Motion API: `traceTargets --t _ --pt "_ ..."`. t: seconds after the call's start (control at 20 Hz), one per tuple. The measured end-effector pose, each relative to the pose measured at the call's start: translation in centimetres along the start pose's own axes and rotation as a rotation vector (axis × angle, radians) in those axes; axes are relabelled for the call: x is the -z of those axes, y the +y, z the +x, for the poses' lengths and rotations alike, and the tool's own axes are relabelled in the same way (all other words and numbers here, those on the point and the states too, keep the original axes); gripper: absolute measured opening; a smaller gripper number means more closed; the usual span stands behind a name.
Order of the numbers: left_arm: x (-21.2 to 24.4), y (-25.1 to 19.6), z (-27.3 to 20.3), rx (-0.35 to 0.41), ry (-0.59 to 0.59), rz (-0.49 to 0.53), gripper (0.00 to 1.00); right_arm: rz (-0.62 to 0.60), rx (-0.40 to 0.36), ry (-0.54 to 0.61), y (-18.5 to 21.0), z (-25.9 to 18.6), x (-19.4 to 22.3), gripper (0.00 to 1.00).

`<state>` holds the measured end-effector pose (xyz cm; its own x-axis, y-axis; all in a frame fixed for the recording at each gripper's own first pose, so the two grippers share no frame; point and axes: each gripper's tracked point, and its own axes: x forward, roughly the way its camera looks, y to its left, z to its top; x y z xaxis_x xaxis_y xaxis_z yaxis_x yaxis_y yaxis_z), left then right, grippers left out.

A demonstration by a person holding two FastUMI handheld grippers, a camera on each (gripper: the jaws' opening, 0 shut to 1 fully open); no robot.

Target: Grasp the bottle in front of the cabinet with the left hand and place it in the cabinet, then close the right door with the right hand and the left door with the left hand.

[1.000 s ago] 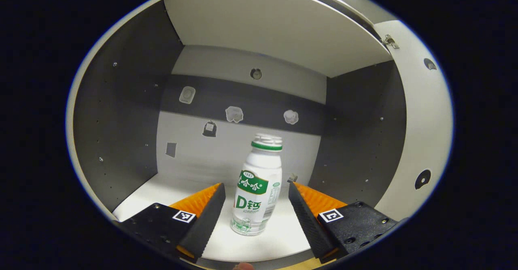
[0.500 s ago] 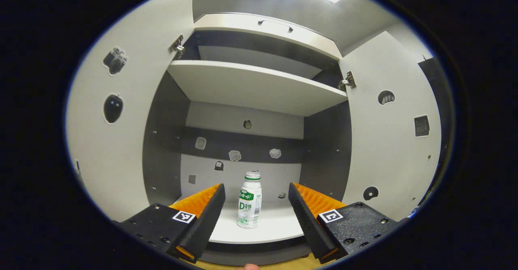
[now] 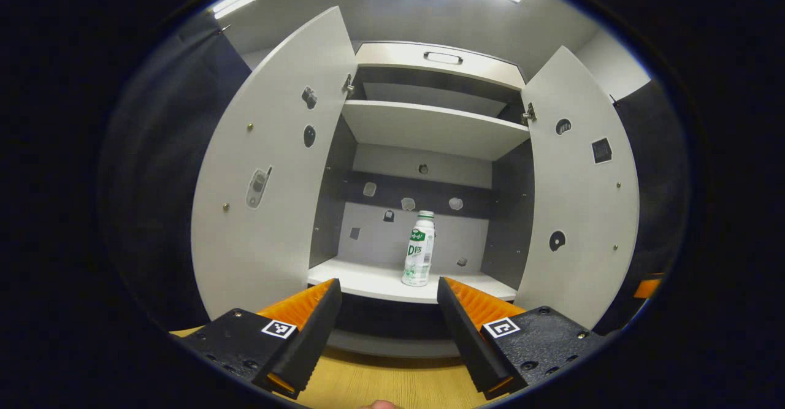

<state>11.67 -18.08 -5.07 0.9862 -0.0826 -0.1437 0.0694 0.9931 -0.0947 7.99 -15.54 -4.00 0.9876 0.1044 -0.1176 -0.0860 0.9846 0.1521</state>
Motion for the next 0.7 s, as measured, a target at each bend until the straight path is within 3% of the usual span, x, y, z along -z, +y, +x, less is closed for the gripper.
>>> traceTargets --t 0.2,0.45,0.7 --pt "1.7 0.2 -2.3 -0.007 -0.007 0.04 0.96 -0.024 0.075 -0.039 -2.6 0.5 -3.2 0.98" --pt "2.3 -0.9 -3.0 0.046 -0.005 0.015 0.95 -0.081 0.203 -0.157 -6.0 2.4 -11.6 0.98" --pt "2.1 1.2 -3.7 0.055 0.008 0.029 0.96 -0.073 0.178 -0.174 -4.5 5.6 -14.8 0.98"
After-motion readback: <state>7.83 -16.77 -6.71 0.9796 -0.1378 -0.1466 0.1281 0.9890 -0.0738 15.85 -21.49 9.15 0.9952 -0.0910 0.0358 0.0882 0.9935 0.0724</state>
